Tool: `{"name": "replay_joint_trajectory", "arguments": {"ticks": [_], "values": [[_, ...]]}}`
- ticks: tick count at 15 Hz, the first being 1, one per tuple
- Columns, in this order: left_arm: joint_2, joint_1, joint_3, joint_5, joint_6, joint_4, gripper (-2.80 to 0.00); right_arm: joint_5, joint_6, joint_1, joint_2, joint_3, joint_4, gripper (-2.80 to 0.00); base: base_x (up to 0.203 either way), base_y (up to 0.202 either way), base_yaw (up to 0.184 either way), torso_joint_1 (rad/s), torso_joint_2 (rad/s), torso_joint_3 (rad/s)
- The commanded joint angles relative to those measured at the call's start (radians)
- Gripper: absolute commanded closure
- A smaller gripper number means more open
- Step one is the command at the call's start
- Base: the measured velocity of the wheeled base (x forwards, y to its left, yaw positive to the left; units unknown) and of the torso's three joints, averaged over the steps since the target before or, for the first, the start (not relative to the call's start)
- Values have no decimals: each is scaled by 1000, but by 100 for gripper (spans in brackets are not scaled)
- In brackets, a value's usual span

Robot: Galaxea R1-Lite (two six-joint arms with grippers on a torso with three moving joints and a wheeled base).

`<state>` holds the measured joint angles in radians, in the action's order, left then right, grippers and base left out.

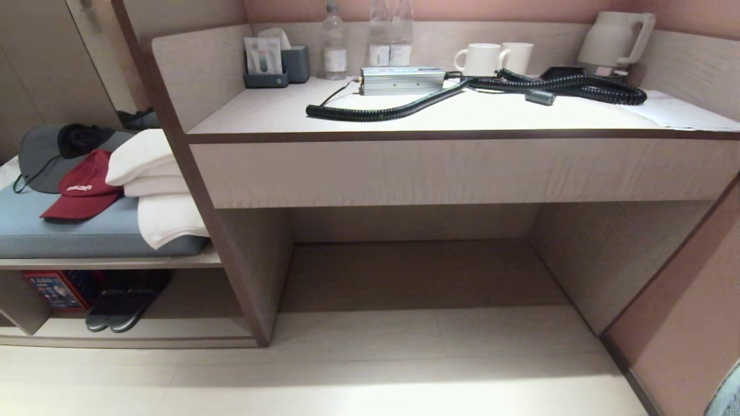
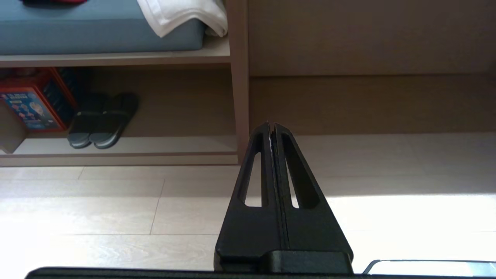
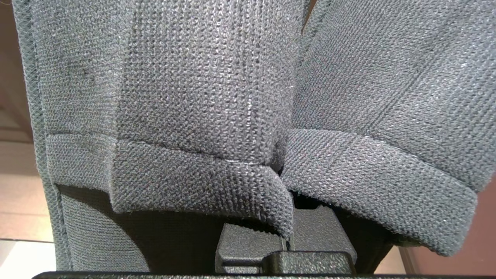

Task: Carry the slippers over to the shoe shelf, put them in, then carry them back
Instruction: Place the slippers into the shoe cabinet

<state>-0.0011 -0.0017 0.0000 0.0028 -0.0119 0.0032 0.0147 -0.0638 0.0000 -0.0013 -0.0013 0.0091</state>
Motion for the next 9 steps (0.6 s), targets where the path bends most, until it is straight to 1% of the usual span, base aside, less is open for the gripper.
{"name": "replay_joint_trajectory", "arguments": {"ticks": [1, 6, 9], "values": [[1, 0, 0, 0, 0, 0, 0, 1, -1, 0, -2, 0, 0, 0, 0, 0, 0, 6, 5, 194], [0, 0, 0, 0, 1, 1, 0, 1, -1, 0, -2, 0, 0, 0, 0, 0, 0, 4, -1, 204], [1, 0, 0, 0, 3, 1, 0, 1, -1, 0, -2, 1, 0, 0, 0, 0, 0, 2, 2, 67]]}}
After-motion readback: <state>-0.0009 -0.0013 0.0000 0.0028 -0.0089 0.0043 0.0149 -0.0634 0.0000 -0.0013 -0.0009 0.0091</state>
